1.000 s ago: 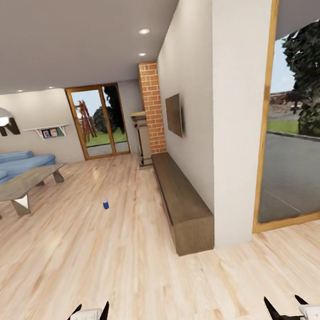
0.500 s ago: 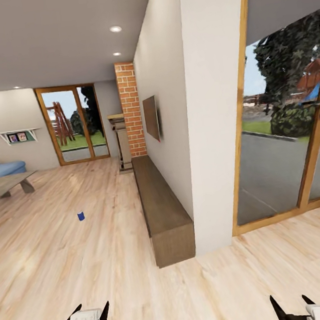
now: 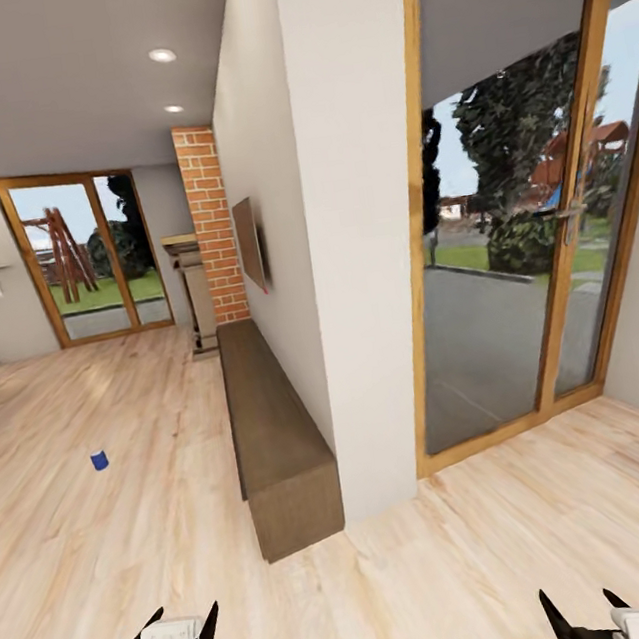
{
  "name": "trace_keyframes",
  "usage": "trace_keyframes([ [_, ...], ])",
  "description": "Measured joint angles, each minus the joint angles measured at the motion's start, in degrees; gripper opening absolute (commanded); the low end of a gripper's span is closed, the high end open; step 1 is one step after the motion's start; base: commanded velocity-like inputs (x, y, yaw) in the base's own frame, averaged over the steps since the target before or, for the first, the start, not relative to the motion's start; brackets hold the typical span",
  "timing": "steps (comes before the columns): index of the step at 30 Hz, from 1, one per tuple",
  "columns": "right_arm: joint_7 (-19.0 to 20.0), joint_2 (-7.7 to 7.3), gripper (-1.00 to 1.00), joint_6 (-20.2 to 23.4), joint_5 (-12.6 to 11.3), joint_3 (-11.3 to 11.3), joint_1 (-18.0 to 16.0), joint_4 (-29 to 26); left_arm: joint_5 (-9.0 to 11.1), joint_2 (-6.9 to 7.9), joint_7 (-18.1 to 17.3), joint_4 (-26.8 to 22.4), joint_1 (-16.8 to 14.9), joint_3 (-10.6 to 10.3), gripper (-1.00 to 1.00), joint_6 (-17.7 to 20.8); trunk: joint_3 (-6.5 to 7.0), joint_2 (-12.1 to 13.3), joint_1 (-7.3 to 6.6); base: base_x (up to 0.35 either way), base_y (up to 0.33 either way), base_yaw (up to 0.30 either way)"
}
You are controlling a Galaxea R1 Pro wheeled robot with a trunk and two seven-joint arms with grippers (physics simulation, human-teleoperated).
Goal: Put the three can of soda from the living room inside the tash can in the kitchen.
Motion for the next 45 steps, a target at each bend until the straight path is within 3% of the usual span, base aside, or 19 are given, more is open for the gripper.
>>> trace_keyframes([
  [17,0.00,-0.08,1.00,-0.13,0.00,-0.04,0.00,0.00,-0.01,0.00,0.00,-0.01,0.00,0.00,1.00,-0.01,-0.03,0.00,0.00,0.090,-0.273,-0.225],
  [45,0.16,0.39,1.00,-0.36,0.04,-0.09,0.00,-0.09,0.00,0.01,0.00,0.00,-0.01,0.00,1.00,0.01,0.08,0.00,0.00,0.076,-0.276,-0.059],
])
